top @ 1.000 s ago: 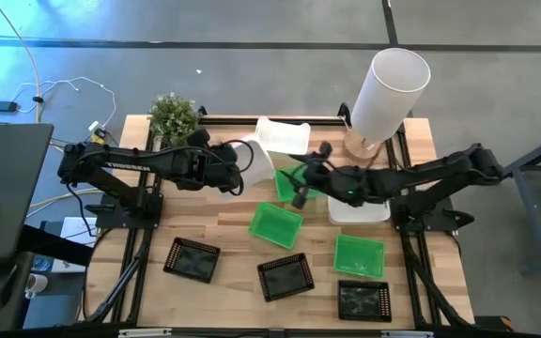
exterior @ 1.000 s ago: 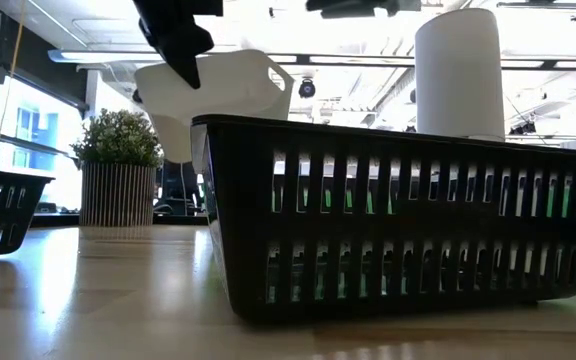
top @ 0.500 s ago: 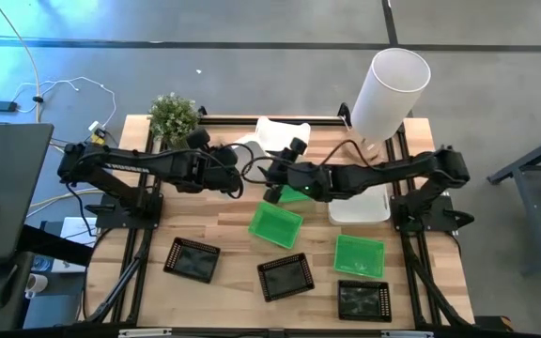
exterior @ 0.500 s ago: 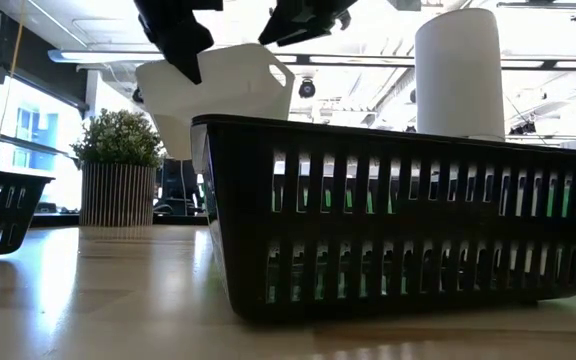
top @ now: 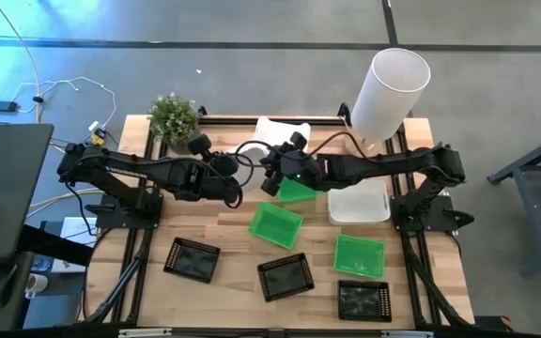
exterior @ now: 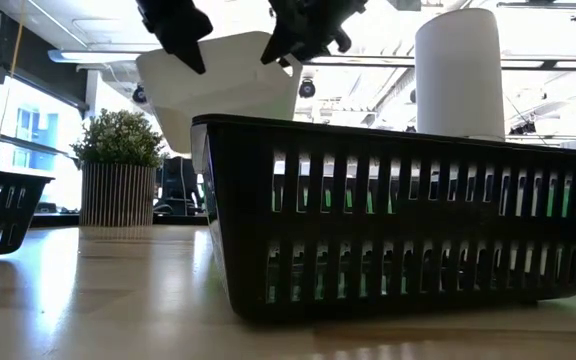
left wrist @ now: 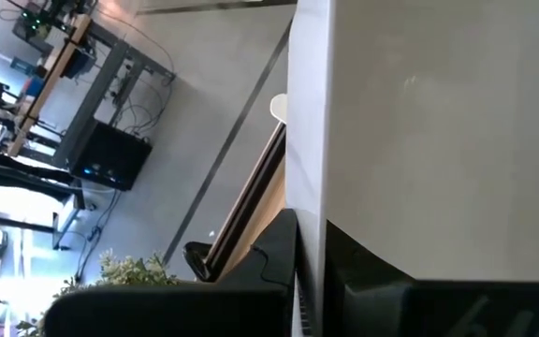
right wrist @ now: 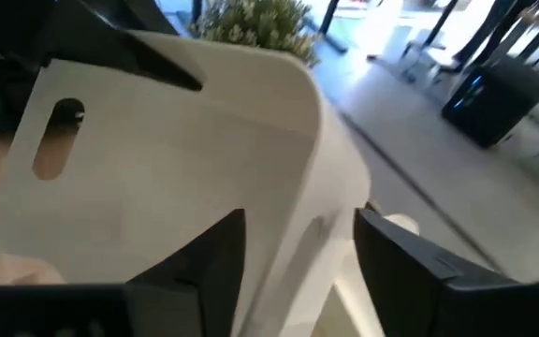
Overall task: Stack baskets by color
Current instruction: Stack the bottom left white bin on the bottom right white bin
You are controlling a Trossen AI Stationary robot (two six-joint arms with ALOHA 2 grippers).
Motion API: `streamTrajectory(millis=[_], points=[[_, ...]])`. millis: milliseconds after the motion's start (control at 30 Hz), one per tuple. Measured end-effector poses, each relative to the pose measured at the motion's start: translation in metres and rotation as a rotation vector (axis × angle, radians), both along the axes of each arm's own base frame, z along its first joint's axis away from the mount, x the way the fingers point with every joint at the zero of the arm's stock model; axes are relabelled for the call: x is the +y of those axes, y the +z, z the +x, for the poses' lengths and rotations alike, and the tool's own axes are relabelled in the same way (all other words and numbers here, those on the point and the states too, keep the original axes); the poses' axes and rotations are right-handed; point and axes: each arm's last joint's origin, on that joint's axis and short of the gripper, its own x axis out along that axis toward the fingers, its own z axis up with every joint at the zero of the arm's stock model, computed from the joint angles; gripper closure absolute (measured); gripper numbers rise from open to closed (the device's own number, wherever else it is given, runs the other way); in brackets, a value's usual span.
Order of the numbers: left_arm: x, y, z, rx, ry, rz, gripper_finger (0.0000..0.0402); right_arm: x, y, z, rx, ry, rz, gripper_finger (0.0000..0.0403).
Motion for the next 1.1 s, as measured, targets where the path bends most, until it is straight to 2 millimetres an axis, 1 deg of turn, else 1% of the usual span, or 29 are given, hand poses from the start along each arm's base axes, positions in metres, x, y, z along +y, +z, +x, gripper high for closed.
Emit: streamTrajectory(millis=[100,267,333,433,500,567,767,933,1100], points=[[-0.001,0.0,0.0,0.008,-0.01,0.003,0.0401,-0.004,-0.002,-0.001,0.002,0.0,0.049,0.0274],[-0.001,0.0,0.0,0.007,-0.012,0.0,0.0396,-0.01,-0.003,-0.001,0.0,-0.006,0.074,0.0373],[-0.001,0.0,0.001,0.006,-0.016,-0.003,0.0388,-0.011,-0.003,-0.001,0.002,-0.01,0.074,0.0394],[-0.001,0.0,0.001,0.022,-0.037,-0.012,0.0371,-0.011,-0.004,-0.002,-0.005,-0.029,0.089,0.0389],[-0.002,0.0,0.003,0.013,-0.056,-0.035,0.0357,-0.011,-0.005,-0.002,0.004,-0.03,0.095,0.0393],[-0.002,0.0,0.005,0.01,-0.08,-0.056,0.034,-0.011,-0.006,-0.003,0.013,-0.026,0.098,0.04],[-0.003,0.002,0.011,-0.02,-0.134,-0.095,0.0282,-0.01,-0.008,-0.007,0.058,-0.063,0.089,0.0402],[-0.005,0.002,0.013,-0.043,-0.163,-0.137,0.0243,-0.012,-0.001,-0.016,0.059,-0.135,0.061,0.0402],[-0.007,0.001,0.016,-0.038,-0.24,-0.219,0.0219,-0.012,0.004,-0.022,0.063,-0.174,0.032,0.0403]])
